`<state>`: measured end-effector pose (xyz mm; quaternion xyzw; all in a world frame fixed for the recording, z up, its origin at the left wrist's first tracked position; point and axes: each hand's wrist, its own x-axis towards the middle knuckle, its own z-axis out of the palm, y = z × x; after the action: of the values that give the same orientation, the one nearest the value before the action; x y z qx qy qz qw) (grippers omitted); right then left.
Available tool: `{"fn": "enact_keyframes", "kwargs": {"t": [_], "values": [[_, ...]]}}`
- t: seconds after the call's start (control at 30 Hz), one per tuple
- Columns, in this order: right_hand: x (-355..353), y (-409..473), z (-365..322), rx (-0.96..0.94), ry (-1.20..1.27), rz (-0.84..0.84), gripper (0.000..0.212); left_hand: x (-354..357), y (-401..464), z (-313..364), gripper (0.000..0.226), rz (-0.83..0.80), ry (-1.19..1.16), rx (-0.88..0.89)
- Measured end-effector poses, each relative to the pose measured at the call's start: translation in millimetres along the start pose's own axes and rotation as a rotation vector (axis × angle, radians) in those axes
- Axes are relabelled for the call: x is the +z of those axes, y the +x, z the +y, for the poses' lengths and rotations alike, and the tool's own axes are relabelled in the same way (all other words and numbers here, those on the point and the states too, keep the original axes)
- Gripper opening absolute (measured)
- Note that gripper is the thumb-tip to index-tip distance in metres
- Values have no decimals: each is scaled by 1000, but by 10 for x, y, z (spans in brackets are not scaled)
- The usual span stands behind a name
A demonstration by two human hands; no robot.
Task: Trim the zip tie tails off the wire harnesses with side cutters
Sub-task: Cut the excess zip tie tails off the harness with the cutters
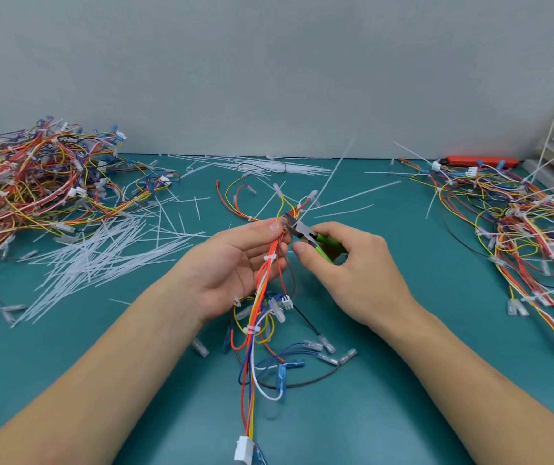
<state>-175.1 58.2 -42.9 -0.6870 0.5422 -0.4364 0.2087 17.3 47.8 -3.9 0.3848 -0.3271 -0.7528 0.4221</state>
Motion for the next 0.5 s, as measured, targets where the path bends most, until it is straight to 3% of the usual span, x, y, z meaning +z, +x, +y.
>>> {"fn": "enact_keyframes", "kwargs": {"t": [0.37,0.5], "values": [[-6,2,-5,-2,14,-11,21,-2,-10,14,12,-2,3,4],[-47,35,-6,2,11,-7,32,-7,-6,15,14,-2,-4,0]]}}
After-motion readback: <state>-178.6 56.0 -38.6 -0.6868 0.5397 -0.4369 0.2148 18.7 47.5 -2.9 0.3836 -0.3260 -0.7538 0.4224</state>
